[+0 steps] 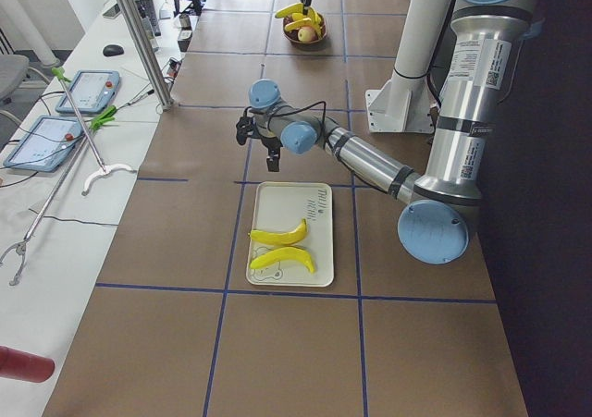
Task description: Transfer all bananas from basket to plate
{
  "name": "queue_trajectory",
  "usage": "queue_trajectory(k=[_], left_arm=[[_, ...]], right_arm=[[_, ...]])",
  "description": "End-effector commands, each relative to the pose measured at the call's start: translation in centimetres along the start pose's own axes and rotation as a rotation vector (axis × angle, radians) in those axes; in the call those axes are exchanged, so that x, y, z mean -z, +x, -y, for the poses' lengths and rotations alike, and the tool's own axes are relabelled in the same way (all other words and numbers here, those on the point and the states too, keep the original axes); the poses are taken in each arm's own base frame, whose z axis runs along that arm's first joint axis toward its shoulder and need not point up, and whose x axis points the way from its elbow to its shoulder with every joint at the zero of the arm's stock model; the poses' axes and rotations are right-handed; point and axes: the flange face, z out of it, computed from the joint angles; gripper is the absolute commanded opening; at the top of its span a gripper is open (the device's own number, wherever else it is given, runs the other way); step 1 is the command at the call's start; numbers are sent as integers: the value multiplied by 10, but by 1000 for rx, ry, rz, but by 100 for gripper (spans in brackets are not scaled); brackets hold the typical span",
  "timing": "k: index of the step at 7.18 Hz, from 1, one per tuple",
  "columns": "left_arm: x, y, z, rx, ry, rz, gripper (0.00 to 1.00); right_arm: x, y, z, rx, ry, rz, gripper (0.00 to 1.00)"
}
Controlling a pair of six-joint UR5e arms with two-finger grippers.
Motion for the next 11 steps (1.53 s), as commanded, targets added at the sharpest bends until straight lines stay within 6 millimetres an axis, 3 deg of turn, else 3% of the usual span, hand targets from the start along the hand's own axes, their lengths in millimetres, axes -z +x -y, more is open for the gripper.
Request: queue_trajectory(k=[1,2,3,6,8,11], left_arm=[[21,62,-14,122,32,-74,99],[29,86,-6,147,41,-104,99],[33,101,-3,176,43,-124,99],[27,172,-9,220,6,-184,99],[33,186,-6,232,13,-222,99],[29,208,-2,274,11,-301,99]], right_arm=[[-42,-88,19,-40,27,63,3],[-67,-134,33,-43,33,103,3],[-87,-167,43,-81,37,132,3],[-132,-296,51,-155,92,227,2],[-141,-347,54,-194,91,276,3],[-137,-388,41,-264,115,361,3]])
